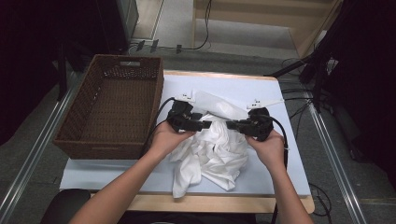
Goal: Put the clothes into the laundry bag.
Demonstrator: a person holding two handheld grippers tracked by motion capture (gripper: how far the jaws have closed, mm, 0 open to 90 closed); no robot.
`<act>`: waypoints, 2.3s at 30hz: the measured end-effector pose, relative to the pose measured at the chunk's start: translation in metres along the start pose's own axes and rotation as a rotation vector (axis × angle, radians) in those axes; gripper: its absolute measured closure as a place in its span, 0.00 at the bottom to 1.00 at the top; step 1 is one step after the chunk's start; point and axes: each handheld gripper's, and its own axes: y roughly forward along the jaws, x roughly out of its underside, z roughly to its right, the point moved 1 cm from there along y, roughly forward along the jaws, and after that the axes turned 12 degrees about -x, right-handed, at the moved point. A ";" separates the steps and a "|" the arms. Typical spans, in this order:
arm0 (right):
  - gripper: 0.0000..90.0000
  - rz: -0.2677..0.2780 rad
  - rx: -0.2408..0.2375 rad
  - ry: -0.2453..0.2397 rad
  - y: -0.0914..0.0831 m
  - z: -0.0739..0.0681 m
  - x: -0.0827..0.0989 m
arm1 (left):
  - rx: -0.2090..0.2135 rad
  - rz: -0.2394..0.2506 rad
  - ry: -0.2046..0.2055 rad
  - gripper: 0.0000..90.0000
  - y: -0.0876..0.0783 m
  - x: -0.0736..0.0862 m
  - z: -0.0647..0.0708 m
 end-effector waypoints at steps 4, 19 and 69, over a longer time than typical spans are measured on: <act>0.99 -0.002 0.011 -0.008 0.001 0.000 0.000 | 0.037 -0.014 0.051 0.43 -0.016 0.000 0.021; 0.99 -0.002 0.021 0.025 0.003 0.010 0.007 | -0.032 -0.153 0.066 0.23 0.075 0.034 0.041; 1.00 -0.018 -0.144 -0.026 0.006 -0.012 0.000 | -0.009 -0.052 -0.091 0.90 0.081 -0.014 -0.005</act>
